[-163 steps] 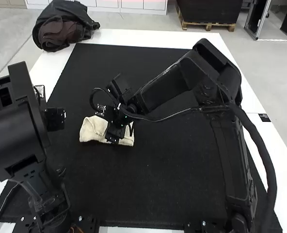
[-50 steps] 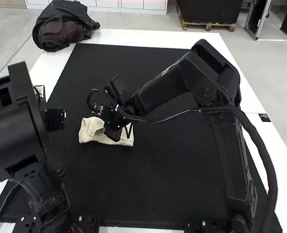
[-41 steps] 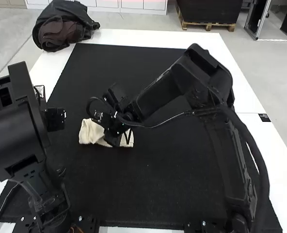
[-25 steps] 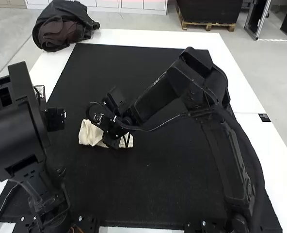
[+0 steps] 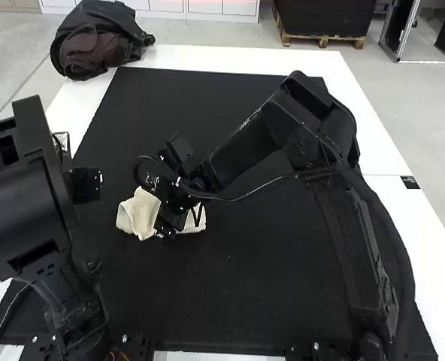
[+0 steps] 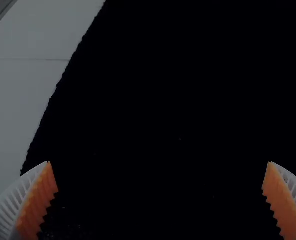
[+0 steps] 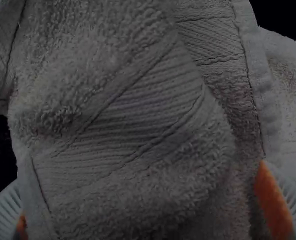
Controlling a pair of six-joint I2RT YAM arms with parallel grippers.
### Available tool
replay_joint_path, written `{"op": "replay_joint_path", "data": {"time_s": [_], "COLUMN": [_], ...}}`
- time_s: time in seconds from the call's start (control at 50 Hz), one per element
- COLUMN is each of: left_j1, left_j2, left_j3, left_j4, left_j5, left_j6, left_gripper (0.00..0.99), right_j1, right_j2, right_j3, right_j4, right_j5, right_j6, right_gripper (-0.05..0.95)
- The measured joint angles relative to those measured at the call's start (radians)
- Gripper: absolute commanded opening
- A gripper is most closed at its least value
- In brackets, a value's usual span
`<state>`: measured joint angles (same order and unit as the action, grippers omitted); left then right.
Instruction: Fold the towel.
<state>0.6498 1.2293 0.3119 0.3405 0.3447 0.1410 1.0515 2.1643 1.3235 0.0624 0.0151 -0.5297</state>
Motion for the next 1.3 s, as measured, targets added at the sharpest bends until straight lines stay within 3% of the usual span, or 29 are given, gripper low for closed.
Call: {"op": "replay_joint_path", "data": {"time_s": [1.06, 1.3], "left_j1": [0.000, 0.000], "left_j2": [-0.074, -0.106], "left_j3": [0.000, 0.000], "left_j4": [-0.083, -0.094], "left_j5": [0.000, 0.000], "left_j6": [-0.019, -0.026], "left_gripper": [0.966, 0.966], "right_j1": [-0.101, -0.100], "right_j2": [-0.060, -0.068], "right_j3": [0.000, 0.000], "right_j4": [0.021, -0.134], "right_j5": [-0.006, -0.019], "right_j6": [0.013, 0.021], "right_gripper": [0.91, 0.91]}}
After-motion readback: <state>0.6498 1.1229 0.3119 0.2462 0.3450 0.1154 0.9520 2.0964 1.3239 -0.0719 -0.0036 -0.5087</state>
